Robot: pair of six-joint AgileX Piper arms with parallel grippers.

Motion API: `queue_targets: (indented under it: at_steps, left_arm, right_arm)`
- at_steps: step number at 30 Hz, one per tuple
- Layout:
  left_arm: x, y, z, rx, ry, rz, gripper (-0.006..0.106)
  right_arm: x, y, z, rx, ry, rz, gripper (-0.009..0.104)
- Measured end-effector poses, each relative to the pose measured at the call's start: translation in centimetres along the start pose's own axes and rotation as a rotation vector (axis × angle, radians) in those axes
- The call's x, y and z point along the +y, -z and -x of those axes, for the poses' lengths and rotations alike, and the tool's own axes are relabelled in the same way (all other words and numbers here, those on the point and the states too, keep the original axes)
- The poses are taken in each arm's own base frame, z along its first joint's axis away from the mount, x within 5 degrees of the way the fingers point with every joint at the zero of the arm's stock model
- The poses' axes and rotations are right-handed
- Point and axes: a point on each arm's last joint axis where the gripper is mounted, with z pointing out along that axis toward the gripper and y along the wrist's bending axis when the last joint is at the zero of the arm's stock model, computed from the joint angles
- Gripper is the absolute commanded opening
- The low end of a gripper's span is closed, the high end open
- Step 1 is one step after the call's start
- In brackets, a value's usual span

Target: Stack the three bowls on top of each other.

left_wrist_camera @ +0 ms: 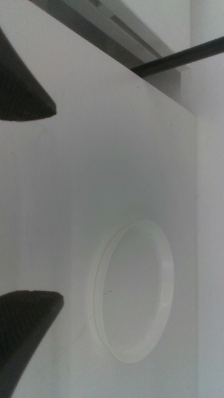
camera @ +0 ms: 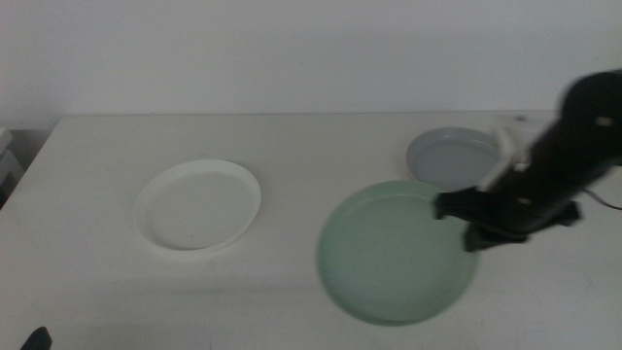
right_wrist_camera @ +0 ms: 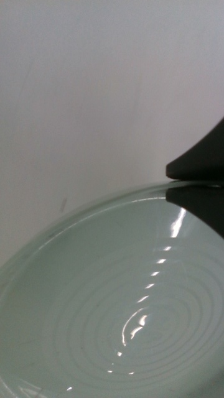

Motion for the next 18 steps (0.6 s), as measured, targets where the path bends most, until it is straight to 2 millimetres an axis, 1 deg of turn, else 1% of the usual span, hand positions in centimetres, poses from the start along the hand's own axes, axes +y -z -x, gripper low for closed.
queue_targets:
  at_steps: [2,4,8,10,12,18]
  left_arm:
    - [0.0,0.0,0.0,0.0,0.0,0.0,0.105]
    - [0.0,0.0,0.0,0.0,0.0,0.0,0.105]
    - [0.0,0.0,0.0,0.0,0.0,0.0,0.105]
    - [0.0,0.0,0.0,0.0,0.0,0.0,0.105]
    - [0.0,0.0,0.0,0.0,0.0,0.0,0.105]
    - [0.0,0.0,0.0,0.0,0.0,0.0,0.105]
  right_arm:
    - [1.7,-0.8,0.7,0.011,0.032,0.011,0.0]
    - [3.2,-2.2,1.2,0.039,0.058,0.017,0.0]
    - [5.3,-5.1,1.0,0.112,0.084,0.024,0.0]
    - [5.8,-6.3,0.5,0.149,0.098,0.022,0.0]
    - [6.2,-7.1,0.2,0.172,0.105,0.018,0.0]
    - [6.2,-8.6,-0.1,0.214,0.101,0.002,0.0]
